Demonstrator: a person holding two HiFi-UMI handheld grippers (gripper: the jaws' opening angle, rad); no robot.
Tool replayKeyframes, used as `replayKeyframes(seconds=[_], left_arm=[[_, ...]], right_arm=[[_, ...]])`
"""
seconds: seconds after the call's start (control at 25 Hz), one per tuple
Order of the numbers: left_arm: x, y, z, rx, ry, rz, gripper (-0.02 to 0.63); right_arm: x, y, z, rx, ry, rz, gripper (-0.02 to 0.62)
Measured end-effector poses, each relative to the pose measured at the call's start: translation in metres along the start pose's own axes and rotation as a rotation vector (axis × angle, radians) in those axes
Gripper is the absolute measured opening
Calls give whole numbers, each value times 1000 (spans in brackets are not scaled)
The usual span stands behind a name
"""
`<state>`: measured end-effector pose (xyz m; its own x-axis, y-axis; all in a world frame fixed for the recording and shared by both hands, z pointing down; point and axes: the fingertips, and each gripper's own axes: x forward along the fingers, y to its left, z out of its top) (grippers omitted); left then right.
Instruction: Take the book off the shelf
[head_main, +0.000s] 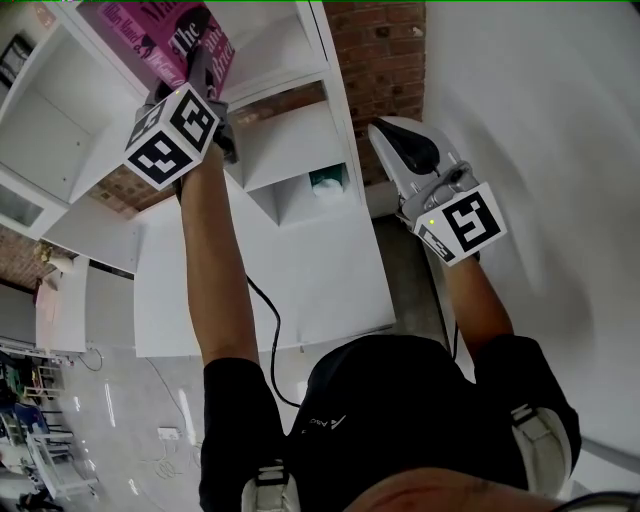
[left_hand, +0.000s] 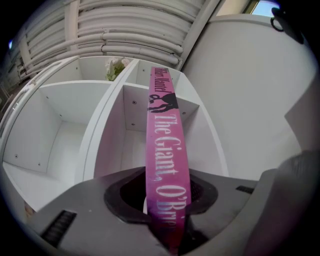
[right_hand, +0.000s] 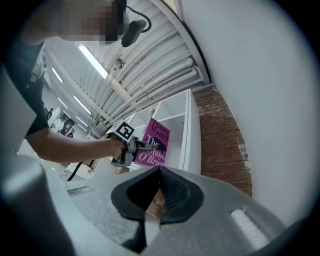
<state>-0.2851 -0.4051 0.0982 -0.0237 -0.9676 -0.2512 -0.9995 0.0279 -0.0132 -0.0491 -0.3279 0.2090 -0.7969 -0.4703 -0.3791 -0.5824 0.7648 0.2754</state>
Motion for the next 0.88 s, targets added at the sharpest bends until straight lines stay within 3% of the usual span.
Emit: replayKeyframes(seconds=[0.44, 0.72, 0.88], left_arm=[[-128, -18, 24, -72, -206, -79, 135], [-206, -28, 7, -112, -240, -96, 135], [-240, -38, -31, -111, -265, -116, 135]], right_arm=[[-16, 14, 18, 13, -37, -18, 2], [-28, 51, 15, 41, -45, 20, 2], [-41, 65, -18, 77, -39, 22, 2]])
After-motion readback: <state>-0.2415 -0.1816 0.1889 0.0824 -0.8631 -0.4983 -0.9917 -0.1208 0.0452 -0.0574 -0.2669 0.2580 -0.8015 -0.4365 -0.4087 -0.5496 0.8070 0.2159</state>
